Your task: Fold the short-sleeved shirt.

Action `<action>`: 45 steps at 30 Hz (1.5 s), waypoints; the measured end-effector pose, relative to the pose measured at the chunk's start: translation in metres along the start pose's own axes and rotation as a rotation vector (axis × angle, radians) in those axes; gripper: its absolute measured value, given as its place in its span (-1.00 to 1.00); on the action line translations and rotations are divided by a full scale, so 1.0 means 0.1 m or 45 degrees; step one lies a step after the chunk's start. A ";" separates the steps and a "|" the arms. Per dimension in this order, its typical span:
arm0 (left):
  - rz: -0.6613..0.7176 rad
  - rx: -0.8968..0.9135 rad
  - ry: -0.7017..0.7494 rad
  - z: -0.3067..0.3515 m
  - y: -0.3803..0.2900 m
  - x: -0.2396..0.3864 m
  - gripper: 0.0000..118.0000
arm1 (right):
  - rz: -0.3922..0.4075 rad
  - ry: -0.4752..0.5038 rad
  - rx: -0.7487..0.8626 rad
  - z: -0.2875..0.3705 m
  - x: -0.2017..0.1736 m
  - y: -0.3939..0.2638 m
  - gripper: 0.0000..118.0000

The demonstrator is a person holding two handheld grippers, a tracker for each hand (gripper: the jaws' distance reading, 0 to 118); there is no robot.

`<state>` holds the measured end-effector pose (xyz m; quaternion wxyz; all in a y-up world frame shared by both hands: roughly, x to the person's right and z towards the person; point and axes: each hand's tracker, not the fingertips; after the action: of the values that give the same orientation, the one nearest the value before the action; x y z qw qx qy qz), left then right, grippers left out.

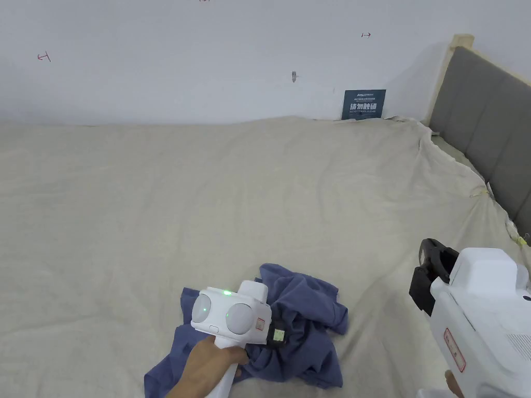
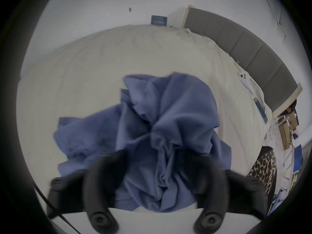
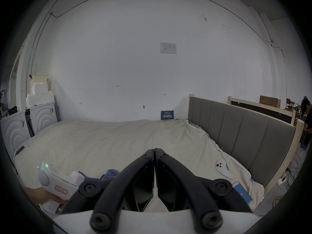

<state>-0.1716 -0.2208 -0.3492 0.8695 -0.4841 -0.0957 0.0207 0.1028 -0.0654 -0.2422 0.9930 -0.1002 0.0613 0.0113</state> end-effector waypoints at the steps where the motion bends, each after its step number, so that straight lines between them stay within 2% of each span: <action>1: 0.022 0.040 0.012 0.13 0.00 -0.02 0.87 | 0.003 0.001 0.004 0.01 0.00 0.01 -1.00; 2: 0.064 0.099 0.008 0.26 0.02 -0.06 0.92 | 0.004 0.002 0.008 0.01 0.00 0.03 -1.00; 5: 0.213 0.304 -0.059 0.72 0.09 -0.25 0.92 | 0.006 0.005 0.022 0.01 0.03 0.05 -1.00; 10: 0.298 0.597 0.003 1.49 0.14 -0.49 0.92 | 0.010 0.017 0.047 0.01 0.00 0.11 -1.00; 15: 0.300 0.879 0.184 2.10 0.06 -0.66 0.92 | 0.019 0.038 0.074 0.02 -0.07 0.18 -1.00; 21: 0.158 1.141 0.511 2.38 -0.16 -0.75 0.85 | 0.017 0.059 0.103 0.03 -0.15 0.22 -1.00; 24: 0.083 1.203 0.587 2.39 -0.27 -0.78 0.49 | 0.012 0.068 0.110 0.04 -0.19 0.23 -1.00; 26: 0.097 1.191 0.591 2.37 -0.31 -0.81 0.06 | 0.010 0.072 0.108 0.03 -0.20 0.22 -1.00; 27: 0.101 1.197 0.588 2.37 -0.34 -0.83 -0.26 | 0.009 0.074 0.110 0.04 -0.21 0.22 -1.00; 28: 0.110 1.214 0.565 2.37 -0.37 -0.86 -0.70 | 0.007 0.074 0.110 0.04 -0.22 0.22 -1.00; 29: 0.124 1.224 0.545 2.38 -0.38 -0.88 -0.89 | 0.005 0.075 0.110 0.04 -0.22 0.22 -1.00; 30: 0.128 1.222 0.520 2.37 -0.38 -0.89 -0.97 | 0.005 0.075 0.110 0.04 -0.22 0.22 -1.00; 34: 0.149 1.198 0.503 2.35 -0.39 -0.92 -1.00 | 0.010 0.078 0.109 0.05 -0.25 0.22 -1.00; 41: 0.061 1.156 0.516 2.31 -0.37 -0.84 -1.00 | 0.016 0.077 0.109 0.07 -0.26 0.22 -1.00; 45: 0.083 0.950 0.443 2.18 -0.30 -0.87 -1.00 | 0.017 0.081 0.103 0.06 -0.26 0.21 -1.00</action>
<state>-0.2991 -0.0649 -0.2246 0.9875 -0.1346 0.0822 -0.0009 0.0772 -0.0436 -0.2369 0.9937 -0.0598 0.0940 0.0123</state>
